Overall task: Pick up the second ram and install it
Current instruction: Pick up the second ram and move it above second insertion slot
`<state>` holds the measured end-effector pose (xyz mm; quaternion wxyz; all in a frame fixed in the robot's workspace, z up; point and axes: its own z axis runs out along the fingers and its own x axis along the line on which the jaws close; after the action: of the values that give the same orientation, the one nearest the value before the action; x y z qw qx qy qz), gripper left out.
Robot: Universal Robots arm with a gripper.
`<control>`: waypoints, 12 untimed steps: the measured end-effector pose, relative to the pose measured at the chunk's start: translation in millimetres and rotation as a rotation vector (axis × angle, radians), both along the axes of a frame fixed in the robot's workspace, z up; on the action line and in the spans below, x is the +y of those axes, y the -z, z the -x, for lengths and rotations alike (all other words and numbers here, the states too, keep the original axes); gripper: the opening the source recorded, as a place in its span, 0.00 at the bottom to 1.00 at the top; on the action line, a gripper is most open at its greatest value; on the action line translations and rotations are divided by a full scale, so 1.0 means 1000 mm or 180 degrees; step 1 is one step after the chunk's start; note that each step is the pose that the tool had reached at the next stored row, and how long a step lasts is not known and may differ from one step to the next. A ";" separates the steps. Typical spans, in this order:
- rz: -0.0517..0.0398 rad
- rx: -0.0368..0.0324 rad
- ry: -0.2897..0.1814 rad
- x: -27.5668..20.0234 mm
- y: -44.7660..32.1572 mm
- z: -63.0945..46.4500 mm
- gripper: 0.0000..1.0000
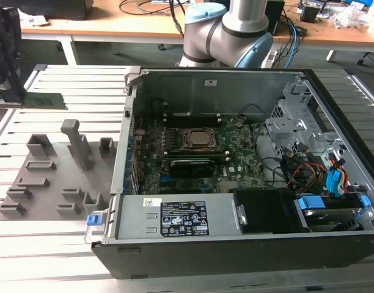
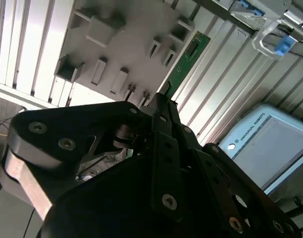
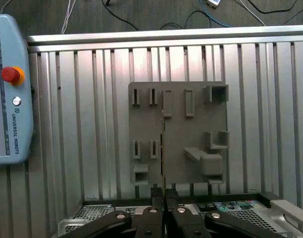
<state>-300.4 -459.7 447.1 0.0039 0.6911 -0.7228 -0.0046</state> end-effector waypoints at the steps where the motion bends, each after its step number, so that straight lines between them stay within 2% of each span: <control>1: 0.0000 0.0001 0.0000 0.0002 0.0000 -0.007 0.13; 4: 0.0000 0.0003 0.0000 0.0007 0.0001 -0.027 0.13; 7: 0.0000 0.0006 0.0000 0.0015 0.0001 -0.060 0.13; 12: 0.0001 0.0009 0.0001 0.0024 0.0001 -0.095 0.13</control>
<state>-205.3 -457.3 447.0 0.0050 0.6910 -0.7228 -0.0055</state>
